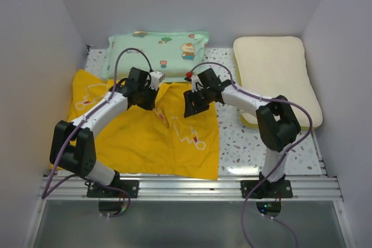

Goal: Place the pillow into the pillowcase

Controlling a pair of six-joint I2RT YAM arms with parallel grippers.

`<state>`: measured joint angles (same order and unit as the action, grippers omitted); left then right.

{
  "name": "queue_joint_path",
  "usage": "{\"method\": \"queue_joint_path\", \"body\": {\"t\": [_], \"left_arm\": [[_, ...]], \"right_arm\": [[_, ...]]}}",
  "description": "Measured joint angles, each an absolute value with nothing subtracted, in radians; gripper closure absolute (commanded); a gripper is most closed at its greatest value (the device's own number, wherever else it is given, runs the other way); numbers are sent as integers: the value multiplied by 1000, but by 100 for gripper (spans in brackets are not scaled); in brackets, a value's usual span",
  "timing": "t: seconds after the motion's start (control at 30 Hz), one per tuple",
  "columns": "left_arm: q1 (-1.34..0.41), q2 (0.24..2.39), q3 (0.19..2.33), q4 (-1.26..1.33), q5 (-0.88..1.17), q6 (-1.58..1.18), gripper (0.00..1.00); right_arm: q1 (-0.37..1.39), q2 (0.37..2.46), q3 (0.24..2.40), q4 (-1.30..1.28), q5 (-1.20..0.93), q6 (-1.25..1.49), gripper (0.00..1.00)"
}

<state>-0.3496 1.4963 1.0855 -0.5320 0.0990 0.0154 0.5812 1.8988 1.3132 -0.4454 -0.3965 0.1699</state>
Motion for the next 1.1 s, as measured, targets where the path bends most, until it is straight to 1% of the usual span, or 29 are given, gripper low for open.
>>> {"method": "queue_joint_path", "body": {"t": [0.13, 0.23, 0.33, 0.67, 0.83, 0.9, 1.0, 1.03, 1.07, 1.1], "left_arm": [[-349, 1523, 1085, -540, 207, 20, 100], [-349, 1528, 1086, -540, 245, 20, 100], [-349, 1528, 1086, -540, 268, 20, 100], [-345, 1528, 1086, -533, 299, 19, 96], [-334, 1528, 1086, -530, 302, -5, 94], [-329, 1528, 1086, -527, 302, -10, 92], [-325, 1528, 1086, -522, 303, -19, 82], [-324, 1527, 1086, -519, 303, -24, 76], [-323, 1525, 1085, -516, 296, -27, 73], [-319, 1520, 1080, -508, 286, -35, 70]], "right_arm": [[583, 1866, 1365, -383, -535, 287, 48], [585, 1876, 1401, -310, -622, 382, 46], [595, 1908, 1407, -250, -665, 440, 44], [672, 2042, 1392, -120, -694, 569, 45], [676, 2083, 1418, -76, -700, 619, 41], [678, 2088, 1427, -62, -701, 631, 40], [686, 2098, 1447, -41, -704, 642, 43], [689, 2106, 1462, -34, -708, 646, 44], [693, 2119, 1479, -31, -718, 649, 45], [694, 2131, 1492, -29, -730, 654, 51]]}}
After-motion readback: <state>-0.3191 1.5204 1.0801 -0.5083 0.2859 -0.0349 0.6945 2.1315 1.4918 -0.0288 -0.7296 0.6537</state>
